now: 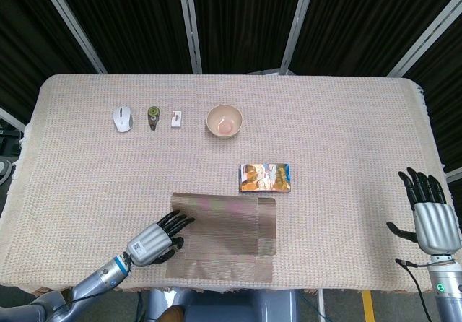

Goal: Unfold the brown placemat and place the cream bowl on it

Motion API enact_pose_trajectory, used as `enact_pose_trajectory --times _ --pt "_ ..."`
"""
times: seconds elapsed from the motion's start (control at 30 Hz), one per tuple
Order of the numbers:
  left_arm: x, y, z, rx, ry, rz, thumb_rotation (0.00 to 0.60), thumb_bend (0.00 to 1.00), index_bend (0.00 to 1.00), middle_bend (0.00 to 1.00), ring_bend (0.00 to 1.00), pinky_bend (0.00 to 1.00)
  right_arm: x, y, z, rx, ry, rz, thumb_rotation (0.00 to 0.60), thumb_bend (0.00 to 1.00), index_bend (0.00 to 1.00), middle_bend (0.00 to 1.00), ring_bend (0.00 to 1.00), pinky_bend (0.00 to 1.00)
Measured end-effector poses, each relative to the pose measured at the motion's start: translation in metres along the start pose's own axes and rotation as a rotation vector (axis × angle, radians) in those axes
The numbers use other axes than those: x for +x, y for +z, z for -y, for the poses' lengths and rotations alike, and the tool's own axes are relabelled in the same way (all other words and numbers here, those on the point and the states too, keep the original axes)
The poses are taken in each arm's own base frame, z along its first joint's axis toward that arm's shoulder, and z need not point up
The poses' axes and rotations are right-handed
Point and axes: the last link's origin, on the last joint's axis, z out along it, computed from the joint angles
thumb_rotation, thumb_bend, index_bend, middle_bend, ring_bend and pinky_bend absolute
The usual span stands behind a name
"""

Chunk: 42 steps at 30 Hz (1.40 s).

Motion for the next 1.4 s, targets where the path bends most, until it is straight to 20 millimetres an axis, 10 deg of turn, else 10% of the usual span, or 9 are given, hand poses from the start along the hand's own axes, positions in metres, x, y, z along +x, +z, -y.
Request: enact_pose_trajectory --times 0.73,1.4 --pt "0.006 0.004 0.002 0.024 -0.038 -0.028 0.600 0.45 0.60 0.00 0.00 0.00 0.000 0.001 0.000 -0.001 0.008 0.007 0.600 0.00 0.00 0.00 0.00 0.00" --pt "0.124 0.102 0.042 0.165 -0.132 -0.280 0.600 0.46 0.63 0.00 0.00 0.00 -0.005 0.009 -0.003 -0.035 -0.008 0.020 0.600 0.00 0.00 0.00 0.00 0.00"
